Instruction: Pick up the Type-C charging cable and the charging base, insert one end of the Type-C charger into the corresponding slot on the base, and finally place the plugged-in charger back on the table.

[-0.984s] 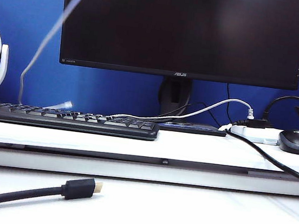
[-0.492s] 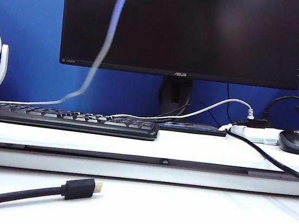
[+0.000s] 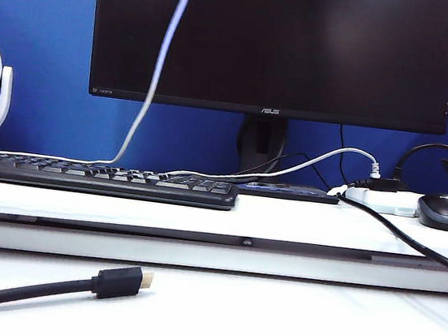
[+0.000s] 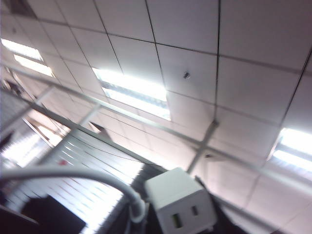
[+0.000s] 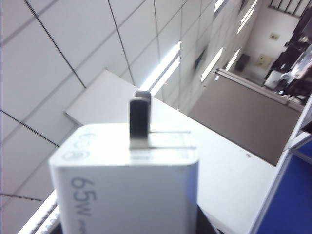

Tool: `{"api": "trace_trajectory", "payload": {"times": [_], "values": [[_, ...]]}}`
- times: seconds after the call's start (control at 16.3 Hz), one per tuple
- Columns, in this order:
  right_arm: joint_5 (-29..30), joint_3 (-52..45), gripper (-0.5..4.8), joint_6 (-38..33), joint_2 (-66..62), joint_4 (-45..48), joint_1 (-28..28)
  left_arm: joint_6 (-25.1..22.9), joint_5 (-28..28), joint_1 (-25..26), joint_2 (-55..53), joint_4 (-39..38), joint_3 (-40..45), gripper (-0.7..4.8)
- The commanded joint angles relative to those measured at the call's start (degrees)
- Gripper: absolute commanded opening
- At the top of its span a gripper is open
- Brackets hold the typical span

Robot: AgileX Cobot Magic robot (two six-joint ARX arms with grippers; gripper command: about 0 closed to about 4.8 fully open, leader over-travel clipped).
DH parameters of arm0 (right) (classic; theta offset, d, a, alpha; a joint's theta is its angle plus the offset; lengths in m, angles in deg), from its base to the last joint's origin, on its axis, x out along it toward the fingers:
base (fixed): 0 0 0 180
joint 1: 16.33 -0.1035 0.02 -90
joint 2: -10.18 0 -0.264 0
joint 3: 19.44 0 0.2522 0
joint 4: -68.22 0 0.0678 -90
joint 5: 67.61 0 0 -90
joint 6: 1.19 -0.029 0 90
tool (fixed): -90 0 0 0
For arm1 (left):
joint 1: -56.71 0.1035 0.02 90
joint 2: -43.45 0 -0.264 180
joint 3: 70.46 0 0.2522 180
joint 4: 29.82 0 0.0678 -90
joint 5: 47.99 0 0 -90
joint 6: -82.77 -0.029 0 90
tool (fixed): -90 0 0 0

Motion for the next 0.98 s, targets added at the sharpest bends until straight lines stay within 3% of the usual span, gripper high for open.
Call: {"api": "trace_trajectory", "payload": {"times": [0.06,0.31,0.55,0.61,0.74,0.8,0.86,0.98], "values": [[1.92,0.24,-0.05,1.20,-0.24,2.29,-0.04,16.92,-0.11,-0.07,0.26,0.50,-0.11,-0.06],[4.33,0.24,-0.05,3.58,-0.22,4.20,0.02,31.69,-0.96,1.79,0.26,0.52,-0.13,-0.06],[2.99,0.26,-0.06,7.06,-0.17,6.27,0.02,29.70,-1.64,2.45,0.42,4.39,-0.13,-0.06],[4.09,0.28,-0.06,7.28,-0.09,7.43,2.21,33.99,-3.08,2.51,1.03,5.09,-0.13,-0.06],[5.44,0.28,-0.06,7.06,0.00,7.08,5.38,36.39,-0.85,2.47,1.11,7.72,-0.15,-0.06],[2.43,0.24,-0.06,8.15,-0.55,6.60,5.95,36.30,3.54,2.36,1.09,8.22,-0.15,-0.05],[2.34,0.22,-0.06,13.18,-1.07,6.58,5.79,36.39,4.66,2.36,1.11,8.28,-0.22,-0.01],[2.38,0.22,-0.06,14.47,-1.68,6.60,5.77,36.30,5.81,2.36,1.09,9.42,-0.20,-0.01]]}}
